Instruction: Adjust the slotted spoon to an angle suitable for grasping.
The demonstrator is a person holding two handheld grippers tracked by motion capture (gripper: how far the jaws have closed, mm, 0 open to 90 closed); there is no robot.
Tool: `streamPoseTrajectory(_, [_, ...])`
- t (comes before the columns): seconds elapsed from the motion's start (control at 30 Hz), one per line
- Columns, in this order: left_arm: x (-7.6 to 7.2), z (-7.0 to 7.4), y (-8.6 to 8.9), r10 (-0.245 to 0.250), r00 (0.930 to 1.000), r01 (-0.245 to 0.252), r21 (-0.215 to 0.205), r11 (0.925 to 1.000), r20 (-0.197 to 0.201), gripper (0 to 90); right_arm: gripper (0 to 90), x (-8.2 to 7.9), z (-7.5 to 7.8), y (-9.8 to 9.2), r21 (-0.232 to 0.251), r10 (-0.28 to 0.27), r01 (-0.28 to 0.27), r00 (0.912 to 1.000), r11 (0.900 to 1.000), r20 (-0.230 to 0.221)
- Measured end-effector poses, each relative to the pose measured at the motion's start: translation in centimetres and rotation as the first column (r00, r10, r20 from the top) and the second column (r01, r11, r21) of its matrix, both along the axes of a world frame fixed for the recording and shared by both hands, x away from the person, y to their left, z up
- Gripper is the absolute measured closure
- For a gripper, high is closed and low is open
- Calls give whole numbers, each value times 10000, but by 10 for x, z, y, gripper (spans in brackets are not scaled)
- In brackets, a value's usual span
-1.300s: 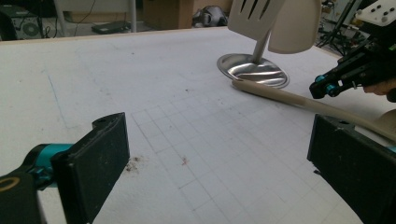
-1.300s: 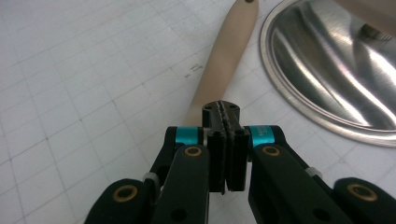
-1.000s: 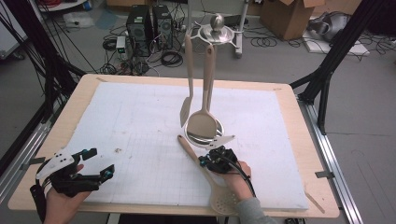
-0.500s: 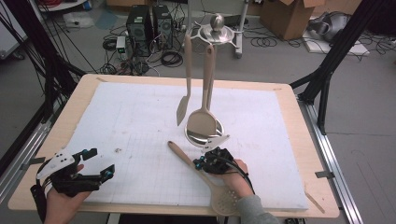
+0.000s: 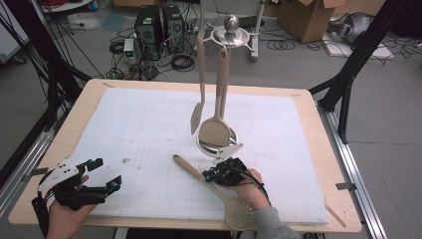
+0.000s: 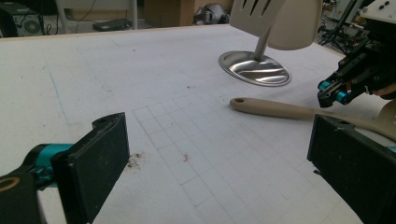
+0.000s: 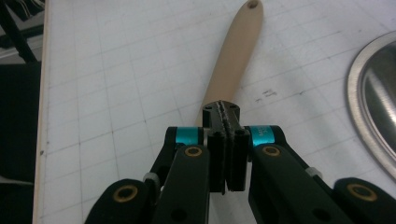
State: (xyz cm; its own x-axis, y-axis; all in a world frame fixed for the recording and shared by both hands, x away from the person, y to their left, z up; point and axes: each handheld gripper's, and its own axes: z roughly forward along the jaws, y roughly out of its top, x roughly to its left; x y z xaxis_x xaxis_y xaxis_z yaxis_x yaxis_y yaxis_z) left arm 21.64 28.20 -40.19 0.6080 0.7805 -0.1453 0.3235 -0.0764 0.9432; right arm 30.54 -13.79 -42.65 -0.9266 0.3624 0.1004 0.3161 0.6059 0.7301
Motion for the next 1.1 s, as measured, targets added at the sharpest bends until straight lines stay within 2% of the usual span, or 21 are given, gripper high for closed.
streamPoseTrajectory(0.1, [0, 0, 1, 28, 10000, -28, -23, 10000, 12, 61, 896, -1, 3, -3, 5, -76, 76, 9999, 10000, 76])
streamPoseTrajectory(0.27, [0, 0, 1, 33, 10000, -33, -39, 10000, -3, 61, 879, -7, 18, -9, 476, -284, 264, 9988, 9985, 412])
streamPoseTrajectory(0.33, [-1, 1, 1, 17, 10000, -17, -43, 10000, 15, 61, 746, -9, 24, -10, 678, -372, 341, 9982, 9971, 460])
streamPoseTrajectory(0.43, [-1, 1, 1, 3, 10000, -3, -40, 10000, 68, 61, 627, -14, 28, -10, 799, -460, 417, 9976, 9959, 526])
streamPoseTrajectory(0.47, [-1, 1, 1, 9, 10000, -8, -53, 10000, 64, 61, 547, -15, 29, -10, 797, -472, 423, 9970, 9959, 611])
streamPoseTrajectory(0.53, [-1, 1, 2, 23, 10000, -22, -59, 10000, 44, 61, 420, -17, 32, -9, 677, -825, 804, 9962, 9945, 283])
streamPoseTrajectory(0.6, [-1, 1, 2, 13, 10000, -13, -35, 10000, 26, 61, 357, -20, 33, -9, 489, -1054, 1036, 9938, 9934, 354])
streamPoseTrajectory(0.63, [-1, 1, 2, 23, 10000, -23, -28, 10000, 28, 62, 328, -21, 34, -10, 487, -1160, 1136, 9920, 9923, 496])
streamPoseTrajectory(0.67, [-1, 1, 2, 33, 10000, -33, -52, 10000, 35, 61, 297, -22, 35, -11, 531, -1293, 1269, 9906, 9905, 443])
streamPoseTrajectory(0.87, [-1, 1, 1, 20, 10000, -20, -79, 10000, 58, 62, 198, -29, 38, -12, 612, -1607, 1575, 9856, 9856, 521])
streamPoseTrajectory(1.1, [-1, 1, 2, 37, 10000, -37, -66, 10000, 65, 61, 157, -34, 40, -15, 866, -1788, 1732, 9820, 9811, 617])
